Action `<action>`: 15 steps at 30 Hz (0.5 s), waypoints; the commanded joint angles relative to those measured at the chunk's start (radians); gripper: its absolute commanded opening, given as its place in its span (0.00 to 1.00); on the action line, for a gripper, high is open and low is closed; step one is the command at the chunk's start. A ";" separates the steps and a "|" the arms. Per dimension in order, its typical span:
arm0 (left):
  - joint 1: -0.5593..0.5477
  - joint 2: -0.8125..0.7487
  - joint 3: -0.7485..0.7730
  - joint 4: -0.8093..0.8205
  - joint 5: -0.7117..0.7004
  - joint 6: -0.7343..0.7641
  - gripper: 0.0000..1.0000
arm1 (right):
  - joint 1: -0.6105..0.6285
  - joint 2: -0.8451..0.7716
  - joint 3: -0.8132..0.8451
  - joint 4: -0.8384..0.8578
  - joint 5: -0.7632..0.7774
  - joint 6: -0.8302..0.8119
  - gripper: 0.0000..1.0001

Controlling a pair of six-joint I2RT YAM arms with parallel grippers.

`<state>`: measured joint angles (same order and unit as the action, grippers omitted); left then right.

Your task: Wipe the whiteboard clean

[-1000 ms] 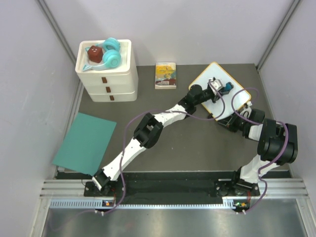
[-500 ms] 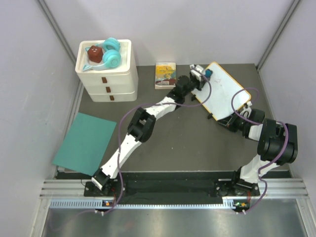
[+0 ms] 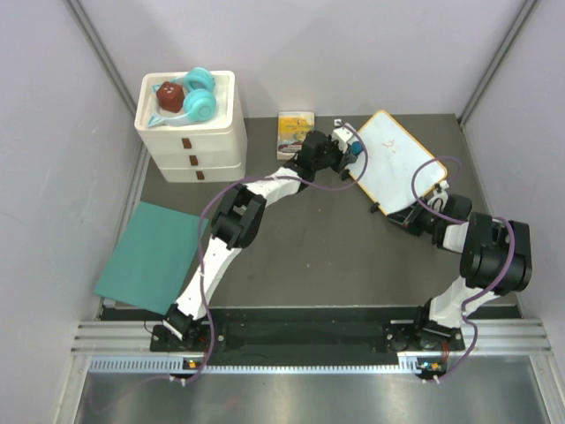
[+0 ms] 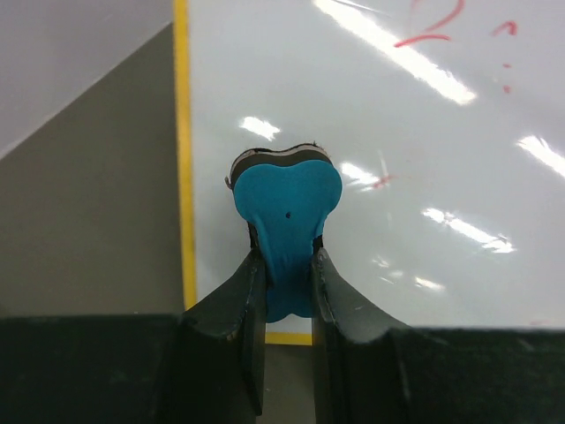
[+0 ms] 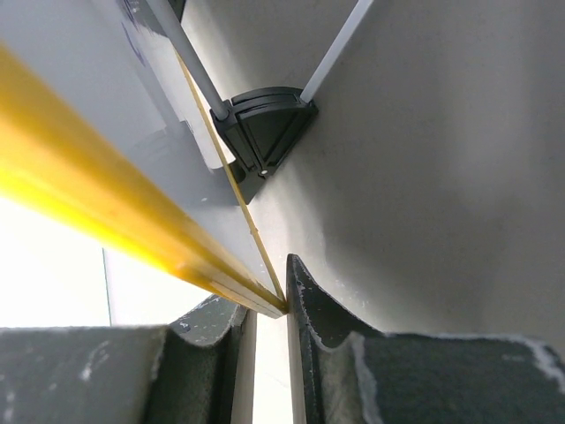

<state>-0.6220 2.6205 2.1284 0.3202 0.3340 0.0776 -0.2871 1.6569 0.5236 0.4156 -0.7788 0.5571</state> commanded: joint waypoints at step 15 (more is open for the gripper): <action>-0.005 -0.062 0.205 -0.170 0.295 0.030 0.00 | 0.040 0.003 -0.022 -0.089 -0.013 -0.026 0.00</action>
<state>-0.6331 2.5740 2.3337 0.1680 0.5602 0.1253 -0.2832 1.6566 0.5236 0.4156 -0.7742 0.5579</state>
